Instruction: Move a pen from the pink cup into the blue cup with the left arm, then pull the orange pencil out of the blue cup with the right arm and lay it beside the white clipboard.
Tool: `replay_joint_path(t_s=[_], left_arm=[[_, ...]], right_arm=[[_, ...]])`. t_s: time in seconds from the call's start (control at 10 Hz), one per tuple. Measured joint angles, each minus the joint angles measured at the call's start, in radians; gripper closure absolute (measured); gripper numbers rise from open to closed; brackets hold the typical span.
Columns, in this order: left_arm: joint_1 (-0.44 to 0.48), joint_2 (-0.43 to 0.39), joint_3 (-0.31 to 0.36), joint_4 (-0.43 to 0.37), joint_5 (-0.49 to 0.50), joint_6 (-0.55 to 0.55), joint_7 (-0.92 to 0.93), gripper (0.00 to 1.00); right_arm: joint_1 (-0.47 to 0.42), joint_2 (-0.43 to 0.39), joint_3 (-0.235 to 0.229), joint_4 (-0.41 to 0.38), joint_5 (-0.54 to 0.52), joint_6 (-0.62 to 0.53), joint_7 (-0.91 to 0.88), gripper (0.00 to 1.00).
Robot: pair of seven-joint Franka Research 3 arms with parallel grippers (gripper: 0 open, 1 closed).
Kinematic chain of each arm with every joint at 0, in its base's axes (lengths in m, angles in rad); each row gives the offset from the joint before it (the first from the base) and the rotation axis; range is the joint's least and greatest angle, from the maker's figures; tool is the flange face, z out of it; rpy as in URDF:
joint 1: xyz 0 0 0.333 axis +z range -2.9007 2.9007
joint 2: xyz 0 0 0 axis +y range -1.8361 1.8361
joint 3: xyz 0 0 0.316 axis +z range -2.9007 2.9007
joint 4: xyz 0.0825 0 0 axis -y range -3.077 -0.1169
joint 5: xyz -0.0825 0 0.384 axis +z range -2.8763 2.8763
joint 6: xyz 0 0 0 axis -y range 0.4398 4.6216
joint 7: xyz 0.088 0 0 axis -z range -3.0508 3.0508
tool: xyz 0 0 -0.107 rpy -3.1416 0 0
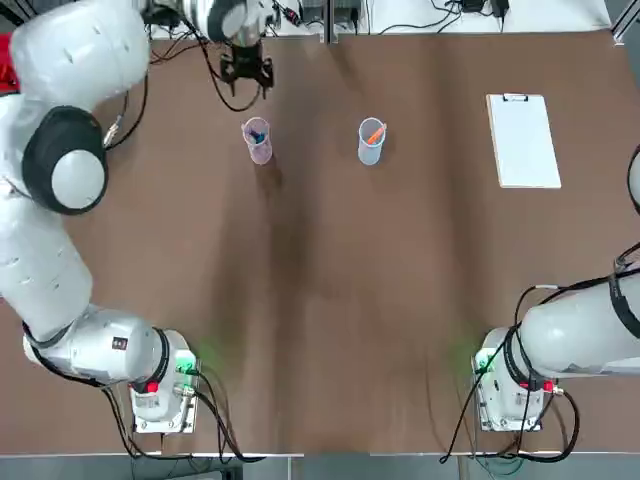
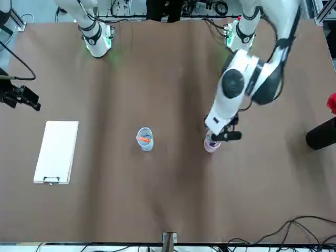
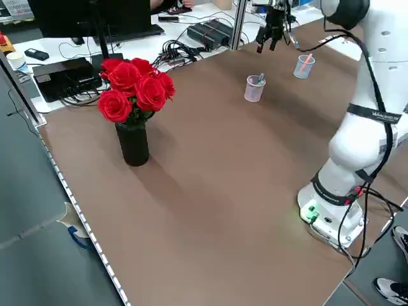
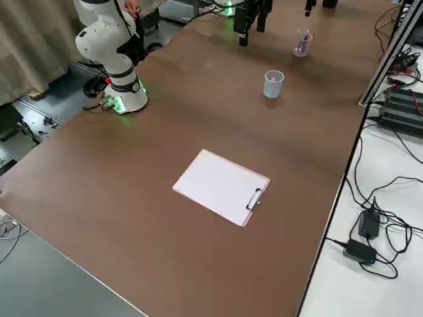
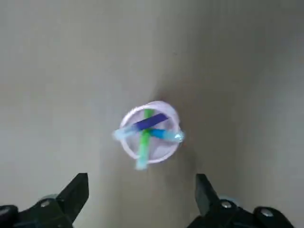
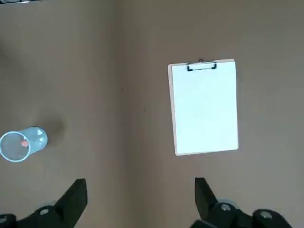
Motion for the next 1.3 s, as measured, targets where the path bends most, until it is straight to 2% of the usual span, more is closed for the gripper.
replay_joint_path(t_s=[0.3,0.5,1.0,1.3], left_arm=[[-0.015,0.101,-0.041,0.003,0.083,0.087,-0.089,0.04],[-0.028,0.144,-0.042,0.005,0.129,0.095,-0.114,0.13],[-0.020,0.160,-0.041,0.006,0.180,0.096,-0.117,0.41],[-0.018,0.169,-0.041,-0.008,0.209,0.095,-0.117,0.42]], right_arm=[[0.000,0.000,0.000,0.000,0.000,-0.002,0.000,0.00],[0.000,0.000,-0.002,0.000,0.000,-0.003,0.000,0.00],[-0.001,-0.002,-0.003,0.000,0.000,-0.004,0.000,0.00],[-0.001,-0.002,-0.003,0.000,0.000,-0.004,0.000,0.00]])
